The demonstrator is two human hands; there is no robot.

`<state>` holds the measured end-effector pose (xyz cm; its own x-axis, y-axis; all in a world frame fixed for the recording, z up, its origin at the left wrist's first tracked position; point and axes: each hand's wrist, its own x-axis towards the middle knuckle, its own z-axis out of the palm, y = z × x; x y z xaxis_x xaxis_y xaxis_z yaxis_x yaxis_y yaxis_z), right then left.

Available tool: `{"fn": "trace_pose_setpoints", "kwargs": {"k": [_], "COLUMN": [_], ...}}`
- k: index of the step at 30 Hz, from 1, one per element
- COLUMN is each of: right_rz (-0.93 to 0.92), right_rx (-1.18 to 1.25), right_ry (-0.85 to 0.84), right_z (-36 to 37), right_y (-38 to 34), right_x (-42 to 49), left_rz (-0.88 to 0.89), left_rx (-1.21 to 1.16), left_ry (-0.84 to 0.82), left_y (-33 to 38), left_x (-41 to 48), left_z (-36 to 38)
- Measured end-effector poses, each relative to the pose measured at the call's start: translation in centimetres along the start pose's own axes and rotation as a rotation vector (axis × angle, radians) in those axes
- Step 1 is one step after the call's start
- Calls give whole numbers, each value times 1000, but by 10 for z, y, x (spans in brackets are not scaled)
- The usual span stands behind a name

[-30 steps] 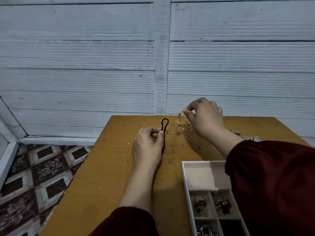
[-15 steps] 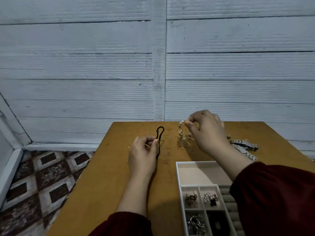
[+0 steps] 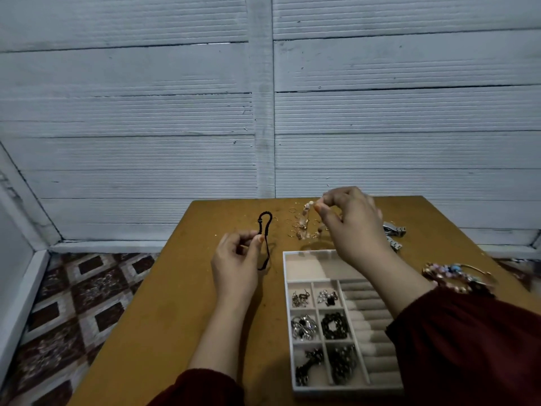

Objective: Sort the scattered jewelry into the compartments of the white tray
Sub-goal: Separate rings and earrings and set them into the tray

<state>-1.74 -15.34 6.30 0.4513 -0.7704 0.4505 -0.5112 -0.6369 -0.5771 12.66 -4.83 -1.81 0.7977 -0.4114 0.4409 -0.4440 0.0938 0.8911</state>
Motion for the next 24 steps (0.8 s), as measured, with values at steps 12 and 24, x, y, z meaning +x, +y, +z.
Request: {"fn": "trace_pose_setpoints", "kwargs": {"k": [12, 24], "right_rz": [85, 144], "right_rx": [177, 288], "right_ry": [20, 75], "right_z": [-30, -43], "right_y": [6, 20], "right_x": [-61, -93], "left_rz": [-37, -101], "left_rx": [-167, -203], "left_ry": [-73, -200], "left_y": [39, 61], "left_x": [-49, -75], "left_z": [-8, -3]}}
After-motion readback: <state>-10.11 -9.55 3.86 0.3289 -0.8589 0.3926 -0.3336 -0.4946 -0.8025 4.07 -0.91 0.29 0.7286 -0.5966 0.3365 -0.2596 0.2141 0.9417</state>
